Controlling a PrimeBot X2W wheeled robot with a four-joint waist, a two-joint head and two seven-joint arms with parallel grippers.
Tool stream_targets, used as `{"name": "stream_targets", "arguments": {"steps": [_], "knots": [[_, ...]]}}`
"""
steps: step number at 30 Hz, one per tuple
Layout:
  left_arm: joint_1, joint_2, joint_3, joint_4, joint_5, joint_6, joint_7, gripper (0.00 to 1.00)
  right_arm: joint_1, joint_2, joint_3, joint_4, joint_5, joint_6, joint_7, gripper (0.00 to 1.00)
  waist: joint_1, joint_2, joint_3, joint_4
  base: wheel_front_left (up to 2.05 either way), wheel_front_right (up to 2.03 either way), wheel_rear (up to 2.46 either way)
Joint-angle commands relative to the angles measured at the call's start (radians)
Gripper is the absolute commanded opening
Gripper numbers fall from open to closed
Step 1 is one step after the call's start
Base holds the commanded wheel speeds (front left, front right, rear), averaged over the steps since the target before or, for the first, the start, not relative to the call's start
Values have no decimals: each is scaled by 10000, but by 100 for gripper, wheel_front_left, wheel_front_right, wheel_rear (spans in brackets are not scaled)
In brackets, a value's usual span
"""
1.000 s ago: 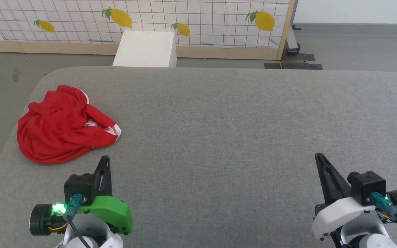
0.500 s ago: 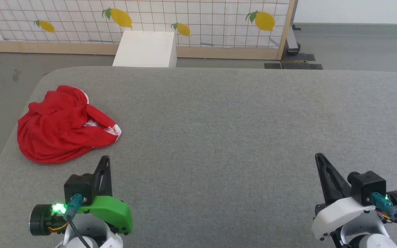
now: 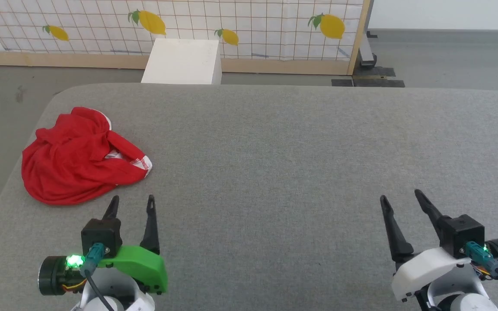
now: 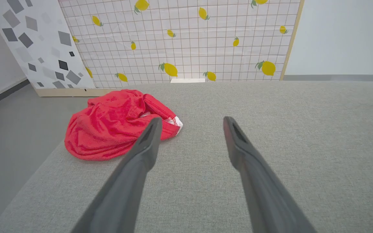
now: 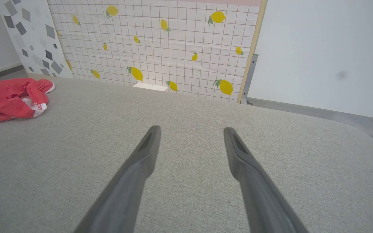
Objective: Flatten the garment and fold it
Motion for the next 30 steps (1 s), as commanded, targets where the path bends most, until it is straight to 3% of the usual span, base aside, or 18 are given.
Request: {"name": "stream_targets", "arguments": {"steps": [1, 30], "knots": [[-18, -1, -34, 35, -24, 9, -39, 100, 2, 1, -15, 4, 3, 0, -42, 100, 0, 0, -1, 0, 0, 0, 0], [-332, -7, -612, 631, -567, 173, -643, 100, 16, 8, -260, 165, -40, -4, -646, 100, 0, 0, -74, 25, 0, 0, 0]]}}
